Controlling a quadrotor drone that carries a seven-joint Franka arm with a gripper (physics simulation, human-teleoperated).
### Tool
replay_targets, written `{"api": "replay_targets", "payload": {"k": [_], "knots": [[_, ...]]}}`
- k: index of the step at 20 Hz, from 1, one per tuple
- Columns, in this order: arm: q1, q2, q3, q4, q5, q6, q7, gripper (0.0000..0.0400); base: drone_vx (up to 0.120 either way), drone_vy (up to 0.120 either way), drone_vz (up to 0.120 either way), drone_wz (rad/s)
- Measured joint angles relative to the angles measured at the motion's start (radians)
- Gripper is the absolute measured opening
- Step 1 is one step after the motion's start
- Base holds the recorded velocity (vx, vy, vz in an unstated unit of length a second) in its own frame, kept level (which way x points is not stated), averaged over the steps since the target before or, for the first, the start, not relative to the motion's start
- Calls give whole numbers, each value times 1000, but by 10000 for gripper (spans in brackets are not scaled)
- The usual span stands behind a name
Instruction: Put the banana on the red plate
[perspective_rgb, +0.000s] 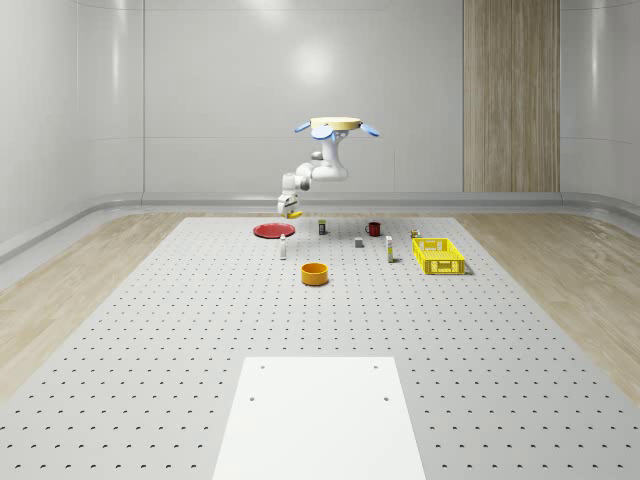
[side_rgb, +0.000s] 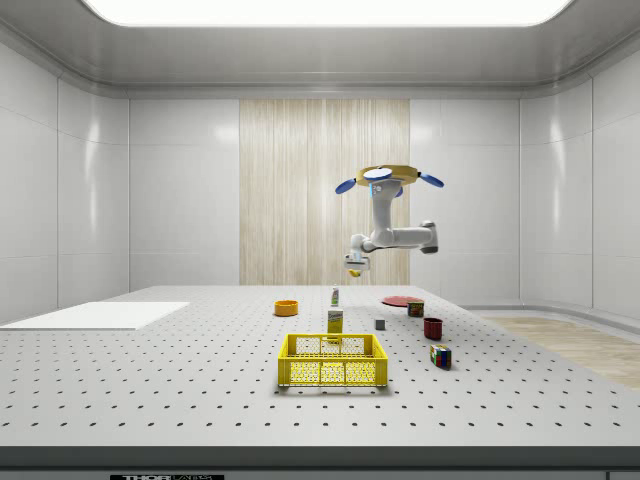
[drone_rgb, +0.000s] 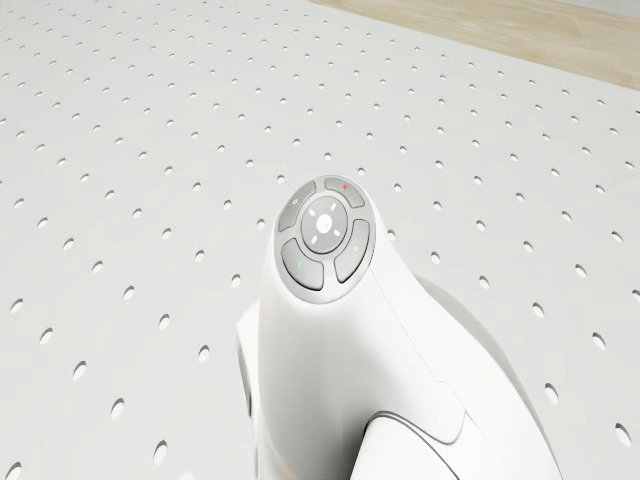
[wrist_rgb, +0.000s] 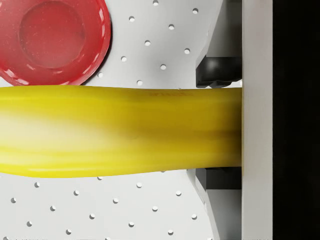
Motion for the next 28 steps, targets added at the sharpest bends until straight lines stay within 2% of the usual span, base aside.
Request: {"api": "replay_targets", "payload": {"k": [28], "knots": [[-3, -9, 2, 3, 15, 8, -843, 201, 0, 0, 0, -300]]}}
